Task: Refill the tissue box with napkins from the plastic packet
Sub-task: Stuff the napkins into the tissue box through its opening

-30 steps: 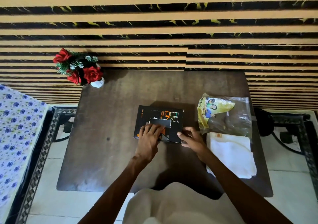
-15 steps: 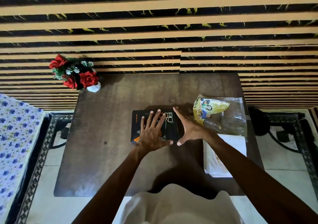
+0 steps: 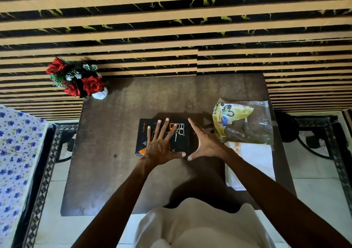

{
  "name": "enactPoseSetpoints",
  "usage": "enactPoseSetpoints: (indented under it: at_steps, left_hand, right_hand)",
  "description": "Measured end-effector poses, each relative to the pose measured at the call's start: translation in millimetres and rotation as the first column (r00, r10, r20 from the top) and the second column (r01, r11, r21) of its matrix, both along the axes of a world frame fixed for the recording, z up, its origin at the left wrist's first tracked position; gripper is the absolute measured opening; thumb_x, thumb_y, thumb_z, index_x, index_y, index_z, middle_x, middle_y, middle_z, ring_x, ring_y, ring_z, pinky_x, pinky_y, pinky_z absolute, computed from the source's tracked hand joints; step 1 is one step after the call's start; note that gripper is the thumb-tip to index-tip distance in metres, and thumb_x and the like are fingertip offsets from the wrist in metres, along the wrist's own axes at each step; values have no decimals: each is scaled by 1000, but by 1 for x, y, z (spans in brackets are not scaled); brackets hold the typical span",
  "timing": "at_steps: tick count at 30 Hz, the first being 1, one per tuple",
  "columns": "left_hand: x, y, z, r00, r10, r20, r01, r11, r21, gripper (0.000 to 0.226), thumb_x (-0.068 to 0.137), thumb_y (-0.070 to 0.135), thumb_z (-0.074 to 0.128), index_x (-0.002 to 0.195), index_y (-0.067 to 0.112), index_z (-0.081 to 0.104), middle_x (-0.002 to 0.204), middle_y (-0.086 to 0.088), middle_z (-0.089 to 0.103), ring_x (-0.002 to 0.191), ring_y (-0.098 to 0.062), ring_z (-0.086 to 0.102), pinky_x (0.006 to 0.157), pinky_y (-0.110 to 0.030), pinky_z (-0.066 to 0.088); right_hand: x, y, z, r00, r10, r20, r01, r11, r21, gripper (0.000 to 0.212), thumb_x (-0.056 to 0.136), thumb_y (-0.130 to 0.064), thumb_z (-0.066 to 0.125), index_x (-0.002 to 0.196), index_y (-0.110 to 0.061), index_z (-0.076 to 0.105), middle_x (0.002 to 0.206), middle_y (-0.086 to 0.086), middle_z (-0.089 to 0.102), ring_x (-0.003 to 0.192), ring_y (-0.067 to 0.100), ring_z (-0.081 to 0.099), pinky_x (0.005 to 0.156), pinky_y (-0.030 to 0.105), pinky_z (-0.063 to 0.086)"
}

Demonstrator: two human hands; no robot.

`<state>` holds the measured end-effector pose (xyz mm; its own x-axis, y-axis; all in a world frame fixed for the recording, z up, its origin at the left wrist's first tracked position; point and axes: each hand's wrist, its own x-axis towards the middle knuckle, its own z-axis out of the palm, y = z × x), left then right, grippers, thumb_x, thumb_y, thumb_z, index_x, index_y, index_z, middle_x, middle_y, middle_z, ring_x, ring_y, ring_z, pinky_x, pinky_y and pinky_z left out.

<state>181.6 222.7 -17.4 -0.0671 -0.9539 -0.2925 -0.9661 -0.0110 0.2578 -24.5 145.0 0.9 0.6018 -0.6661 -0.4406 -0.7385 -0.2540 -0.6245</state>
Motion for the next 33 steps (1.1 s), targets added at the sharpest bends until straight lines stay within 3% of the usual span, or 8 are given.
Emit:
enactPoseSetpoints:
  at_steps: [6,12,17,20,22,25,28,33]
  left_hand:
    - [0,0,0,1000,-2,-9,2,1000,-3,121,58,94,42,153,32,1,163,-3,-9,149,-30,-14,116,-61,-10]
    - [0,0,1,1000,3,-17,-3,1000,8,122,56,95,40,153,32,-1,163,-3,-11,149,-30,-16,115,-61,-12]
    - [-1,-1,2,999,20,-26,-20,1000,-7,120,57,91,46,153,31,4,164,-3,-7,149,-29,-14,115,-59,-12]
    - [-1,0,1,999,22,-41,-23,999,-31,121,56,92,45,153,30,8,164,-4,-3,149,-29,-12,115,-60,-11]
    - [-2,0,1,999,19,-34,-20,1000,-24,121,56,92,45,153,30,7,164,-4,-4,149,-29,-13,116,-61,-11]
    - [-3,0,4,999,27,-23,-27,1000,4,122,57,90,49,153,31,5,164,-3,-8,149,-29,-16,116,-61,-11]
    - [-5,-1,9,999,39,-13,-38,999,35,121,58,88,53,152,31,4,163,-2,-10,148,-28,-18,116,-61,-12]
    - [-12,-5,12,997,67,-38,-65,997,44,116,60,80,63,151,32,10,163,-2,-11,149,-29,-18,111,-60,-15]
  right_hand:
    - [-3,-1,-3,1000,19,-25,-20,1000,-17,145,44,-54,85,149,-37,-14,164,1,0,150,22,10,119,46,25]
    - [-14,0,-4,997,14,-76,-15,1000,-21,147,44,-35,88,148,-41,-16,161,-1,-6,148,29,13,115,45,31]
    - [-34,-9,-5,956,95,-277,-120,990,-73,132,49,-59,83,153,-22,12,161,-6,-19,149,29,-6,120,46,20]
    - [-28,-8,3,935,62,-350,-124,980,-157,86,72,-61,68,140,-14,46,158,7,25,144,30,24,114,41,31]
    - [-17,-4,3,958,5,-288,-74,971,-229,49,85,-43,62,121,-9,63,131,11,61,122,27,53,102,36,43]
    - [-2,4,-2,985,-161,-67,155,984,-92,19,88,-17,60,100,-9,72,104,9,74,97,24,68,86,37,54]
    - [9,11,-7,958,-281,51,279,959,42,14,87,-17,62,95,-9,69,94,6,73,88,20,67,78,35,53]
    - [9,19,-14,951,-301,-74,307,947,94,50,90,-24,60,138,-16,46,114,12,71,102,27,67,86,36,54]
